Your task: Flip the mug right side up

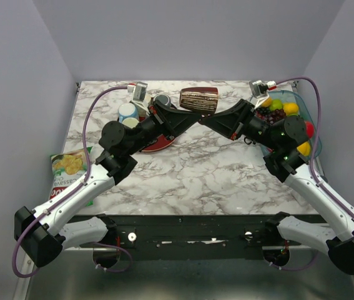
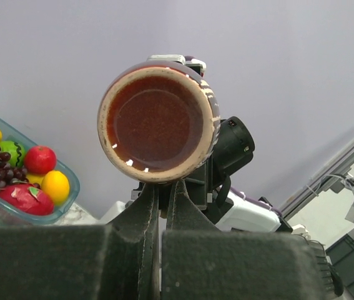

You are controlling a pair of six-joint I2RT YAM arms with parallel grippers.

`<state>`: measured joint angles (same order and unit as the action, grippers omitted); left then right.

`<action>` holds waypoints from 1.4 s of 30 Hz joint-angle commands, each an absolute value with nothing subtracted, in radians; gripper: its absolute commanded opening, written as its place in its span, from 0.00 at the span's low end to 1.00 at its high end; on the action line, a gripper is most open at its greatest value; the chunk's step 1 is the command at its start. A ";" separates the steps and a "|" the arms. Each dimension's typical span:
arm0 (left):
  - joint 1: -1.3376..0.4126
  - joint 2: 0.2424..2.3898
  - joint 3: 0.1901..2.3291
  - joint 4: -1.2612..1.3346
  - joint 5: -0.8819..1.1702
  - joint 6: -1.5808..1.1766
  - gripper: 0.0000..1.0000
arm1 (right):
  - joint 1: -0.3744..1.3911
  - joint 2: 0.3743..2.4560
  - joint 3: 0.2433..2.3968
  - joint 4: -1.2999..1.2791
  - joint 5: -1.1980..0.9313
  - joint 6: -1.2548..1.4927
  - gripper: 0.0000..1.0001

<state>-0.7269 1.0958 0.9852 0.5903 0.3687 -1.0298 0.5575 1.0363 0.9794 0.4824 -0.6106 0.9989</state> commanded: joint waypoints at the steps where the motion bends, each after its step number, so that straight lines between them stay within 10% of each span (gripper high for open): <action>1: -0.753 1.080 0.966 0.577 0.408 -0.983 0.05 | 0.565 1.022 0.986 0.516 -0.523 0.999 0.01; 20: -0.753 1.029 0.936 0.413 0.302 -0.812 0.82 | 0.565 0.910 0.991 0.273 -0.371 0.780 0.01; 42: -0.752 0.914 0.936 -0.031 0.021 -0.528 0.92 | 0.564 0.819 0.825 -0.311 0.265 0.503 0.01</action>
